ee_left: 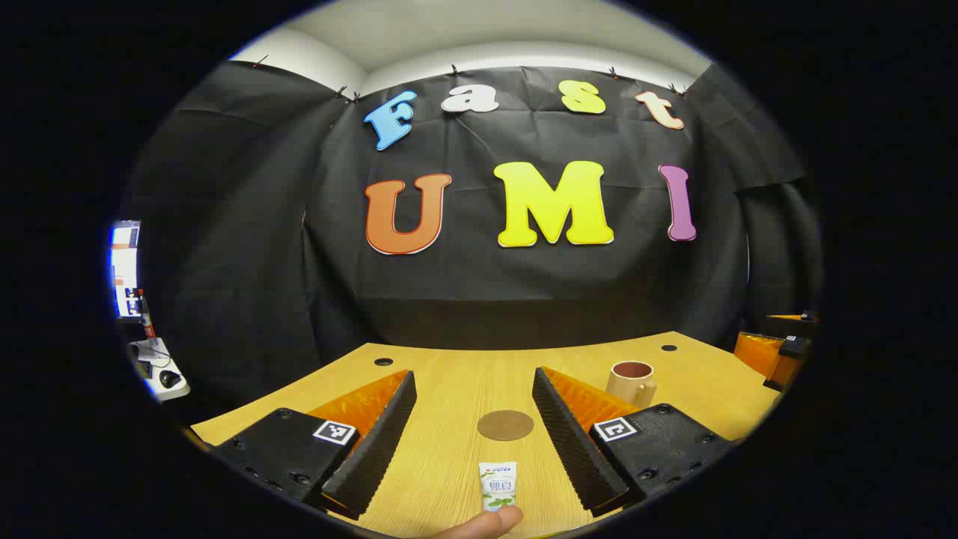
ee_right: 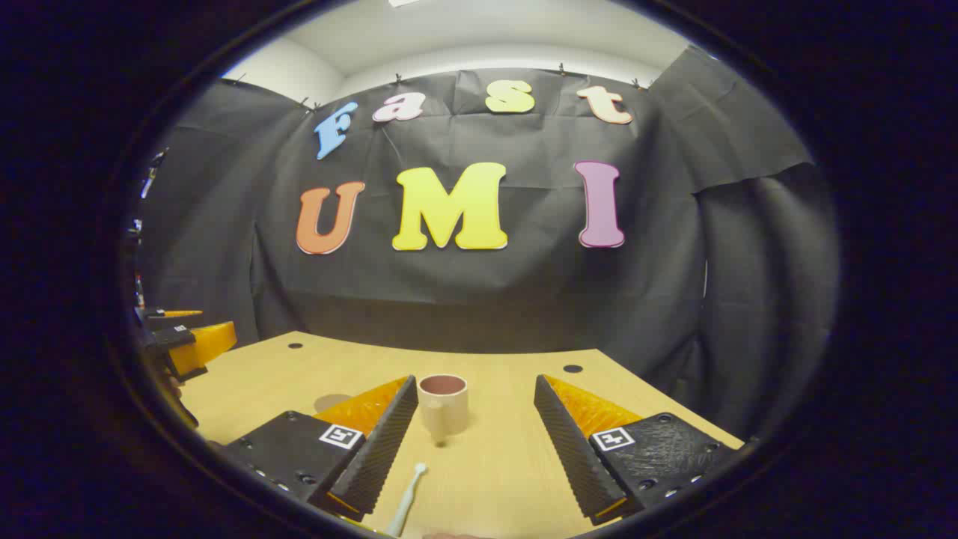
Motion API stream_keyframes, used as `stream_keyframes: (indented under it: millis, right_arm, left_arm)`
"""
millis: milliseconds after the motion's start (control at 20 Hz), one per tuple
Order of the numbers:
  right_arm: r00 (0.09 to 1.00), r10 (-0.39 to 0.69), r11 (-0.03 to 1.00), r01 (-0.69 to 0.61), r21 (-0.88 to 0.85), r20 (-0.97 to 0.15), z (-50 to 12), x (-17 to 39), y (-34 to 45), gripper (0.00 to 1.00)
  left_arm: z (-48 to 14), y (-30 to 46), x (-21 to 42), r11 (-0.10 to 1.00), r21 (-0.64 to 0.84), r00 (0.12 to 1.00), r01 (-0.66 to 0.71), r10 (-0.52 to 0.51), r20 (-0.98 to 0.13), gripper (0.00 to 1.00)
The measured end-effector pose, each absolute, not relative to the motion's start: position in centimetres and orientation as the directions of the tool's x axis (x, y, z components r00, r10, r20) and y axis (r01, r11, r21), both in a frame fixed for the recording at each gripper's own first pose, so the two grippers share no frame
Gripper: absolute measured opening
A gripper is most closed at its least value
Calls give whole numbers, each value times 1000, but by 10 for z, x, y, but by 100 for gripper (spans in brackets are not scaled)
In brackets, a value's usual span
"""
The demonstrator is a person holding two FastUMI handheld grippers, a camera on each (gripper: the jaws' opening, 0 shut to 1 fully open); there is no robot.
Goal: Put the toothbrush and toothpaste on the desktop into the cup, then pick up the cup and place it on the coaster on the desktop.
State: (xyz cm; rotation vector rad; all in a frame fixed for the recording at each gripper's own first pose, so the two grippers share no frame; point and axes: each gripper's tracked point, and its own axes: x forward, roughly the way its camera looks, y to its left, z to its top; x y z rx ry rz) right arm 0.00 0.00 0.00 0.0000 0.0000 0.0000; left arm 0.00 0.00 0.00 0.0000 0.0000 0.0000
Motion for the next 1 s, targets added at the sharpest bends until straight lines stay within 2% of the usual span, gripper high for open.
stream_keyframes:
  millis: [150, 350, 400, 450, 750, 1000]
  right_arm:
    - [998, -26, 1000, 25, 15, 48, 9, -10, -6, 98]
    - [1000, 9, 1000, -9, -8, 17, -2, 5, 7, 93]
    - [1000, 19, 1000, -19, -10, 5, -4, 10, 9, 97]
    - [1000, 29, 1000, -29, -7, 0, -4, 15, 12, 95]
    - [1000, 13, 999, -12, -50, 25, 5, 14, 19, 95]
    - [1000, -3, 1000, 3, -25, 0, -2, 6, 18, 95]
  left_arm:
    - [8, -6, -8, 1000, 10, 999, 22, -22, 31, 99]
    - [-5, -12, 5, 999, -19, 999, 36, -36, 8, 99]
    - [-6, -15, 10, 999, -15, 999, 46, -46, 2, 99]
    - [-7, -15, 15, 999, -8, 999, 47, -47, 0, 99]
    - [-16, -7, 18, 999, -9, 999, 37, -37, -14, 99]
    - [-2, -9, 4, 998, 1, 998, 60, -60, 22, 99]
